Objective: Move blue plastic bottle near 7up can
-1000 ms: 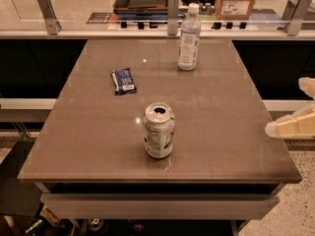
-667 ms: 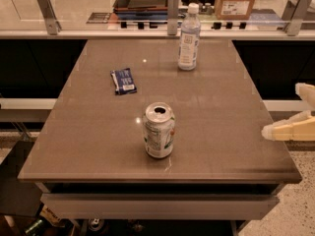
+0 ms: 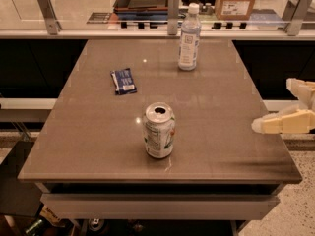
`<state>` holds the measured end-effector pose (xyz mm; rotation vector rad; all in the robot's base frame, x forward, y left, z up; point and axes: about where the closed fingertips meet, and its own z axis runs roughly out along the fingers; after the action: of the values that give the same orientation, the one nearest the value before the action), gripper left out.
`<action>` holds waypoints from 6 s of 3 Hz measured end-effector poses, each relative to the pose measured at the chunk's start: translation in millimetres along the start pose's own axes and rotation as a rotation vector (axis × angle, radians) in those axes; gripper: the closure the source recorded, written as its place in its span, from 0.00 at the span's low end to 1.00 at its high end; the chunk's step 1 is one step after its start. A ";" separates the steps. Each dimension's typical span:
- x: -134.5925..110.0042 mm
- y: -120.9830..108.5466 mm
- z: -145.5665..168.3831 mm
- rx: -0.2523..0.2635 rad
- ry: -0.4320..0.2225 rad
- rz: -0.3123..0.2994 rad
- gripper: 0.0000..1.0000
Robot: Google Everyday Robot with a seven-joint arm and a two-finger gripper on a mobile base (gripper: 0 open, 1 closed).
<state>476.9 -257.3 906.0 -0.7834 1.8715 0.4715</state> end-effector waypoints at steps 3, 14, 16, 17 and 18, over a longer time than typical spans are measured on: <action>-43.5 -36.7 86.1 0.032 -0.111 0.041 0.00; -111.9 -127.0 304.1 0.053 -0.228 -0.012 0.63; -132.1 -115.0 283.6 -0.177 -0.344 0.030 1.00; -136.6 -78.2 254.5 -0.316 -0.288 0.012 1.00; -135.3 -48.3 218.2 -0.394 -0.211 -0.010 1.00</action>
Offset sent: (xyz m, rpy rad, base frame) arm 0.1021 0.0351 0.0057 0.1194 -0.0393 -0.0981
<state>691.7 -112.6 940.0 -0.9592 1.5968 0.8995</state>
